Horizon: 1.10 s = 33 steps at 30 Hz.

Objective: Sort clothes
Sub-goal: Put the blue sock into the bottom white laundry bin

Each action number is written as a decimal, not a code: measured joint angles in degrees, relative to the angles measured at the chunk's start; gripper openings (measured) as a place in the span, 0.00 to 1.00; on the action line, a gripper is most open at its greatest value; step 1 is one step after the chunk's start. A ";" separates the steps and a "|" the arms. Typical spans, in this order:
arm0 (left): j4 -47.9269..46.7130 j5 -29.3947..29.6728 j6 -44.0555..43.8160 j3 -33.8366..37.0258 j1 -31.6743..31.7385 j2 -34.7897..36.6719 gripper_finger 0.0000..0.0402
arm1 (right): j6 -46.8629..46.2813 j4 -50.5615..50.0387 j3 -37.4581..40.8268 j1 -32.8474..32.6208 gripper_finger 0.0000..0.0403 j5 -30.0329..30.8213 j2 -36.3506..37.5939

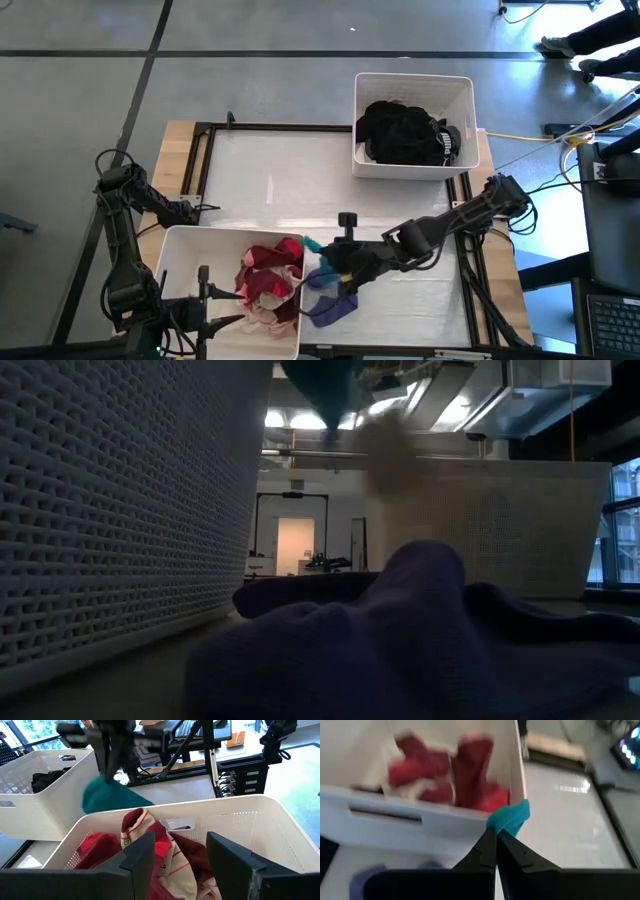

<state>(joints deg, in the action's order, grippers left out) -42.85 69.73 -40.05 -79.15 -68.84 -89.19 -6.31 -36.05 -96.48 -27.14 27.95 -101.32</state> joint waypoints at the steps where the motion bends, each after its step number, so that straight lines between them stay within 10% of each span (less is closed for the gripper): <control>1: 0.00 0.00 0.00 0.00 0.00 0.00 0.42 | 0.99 0.88 -1.03 0.00 0.02 -0.01 -0.03; 11: 0.00 0.00 0.00 0.00 0.00 0.00 0.42 | 15.67 27.32 -3.06 1.13 0.03 -1.22 -0.43; 18: 0.02 0.00 0.00 0.00 0.04 0.02 0.42 | 17.54 39.82 -3.04 4.88 0.03 -13.39 -3.80; 33: -0.02 0.00 0.17 0.00 1.58 0.02 0.42 | 12.45 37.65 -2.98 7.30 0.16 -18.56 -10.38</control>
<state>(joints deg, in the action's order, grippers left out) -42.87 69.73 -39.88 -79.15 -67.26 -89.17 6.13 1.61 -99.46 -19.84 9.39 -111.70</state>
